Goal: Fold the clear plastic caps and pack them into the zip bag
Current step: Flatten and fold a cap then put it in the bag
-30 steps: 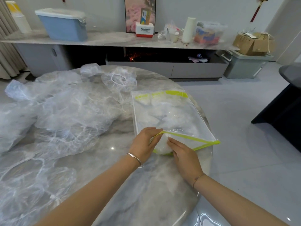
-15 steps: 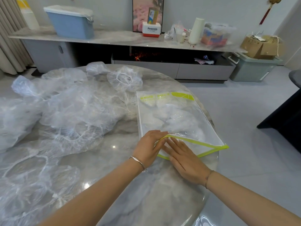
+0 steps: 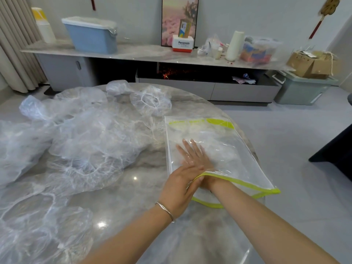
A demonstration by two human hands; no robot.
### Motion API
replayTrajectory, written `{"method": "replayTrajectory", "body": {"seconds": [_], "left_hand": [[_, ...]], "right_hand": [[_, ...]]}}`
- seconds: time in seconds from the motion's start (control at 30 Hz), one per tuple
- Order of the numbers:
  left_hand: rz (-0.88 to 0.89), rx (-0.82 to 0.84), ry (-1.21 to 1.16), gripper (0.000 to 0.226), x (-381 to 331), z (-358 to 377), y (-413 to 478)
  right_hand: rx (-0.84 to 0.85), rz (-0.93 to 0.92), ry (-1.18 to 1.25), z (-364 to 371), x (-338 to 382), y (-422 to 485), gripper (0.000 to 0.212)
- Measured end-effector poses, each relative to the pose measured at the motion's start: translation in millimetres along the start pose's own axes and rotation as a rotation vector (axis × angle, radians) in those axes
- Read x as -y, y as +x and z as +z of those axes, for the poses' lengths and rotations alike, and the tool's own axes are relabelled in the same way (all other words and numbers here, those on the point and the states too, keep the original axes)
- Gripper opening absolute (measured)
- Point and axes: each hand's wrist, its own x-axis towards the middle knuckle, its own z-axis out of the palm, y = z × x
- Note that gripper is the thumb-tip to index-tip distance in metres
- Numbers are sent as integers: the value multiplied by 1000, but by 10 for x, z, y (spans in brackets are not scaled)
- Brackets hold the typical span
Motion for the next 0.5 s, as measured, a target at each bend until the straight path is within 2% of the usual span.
{"method": "replayTrajectory", "body": {"seconds": [0.07,0.13,0.2,0.37,0.47,0.5], "left_hand": [[14,-17,-6,45,-12,-16,31],[22,-5,-10,43,-15,-21,60],[14,-3,-2,45,7,-1,49],[-55,-19,-2,41,37,42,4],[-59,-5,25,39,43,31,7],[-65,9,48,38,61,23,11]], "right_hand": [[16,-82,-72,-23,-31,-288,58],[-70,-197,-62,-30,-140,-593,54],[-121,-185,-79,-63,-253,-764,54],[-128,140,-96,-94,-521,-663,58],[119,347,-32,-61,-653,-635,65],[100,343,-27,-41,-620,-668,75]]}}
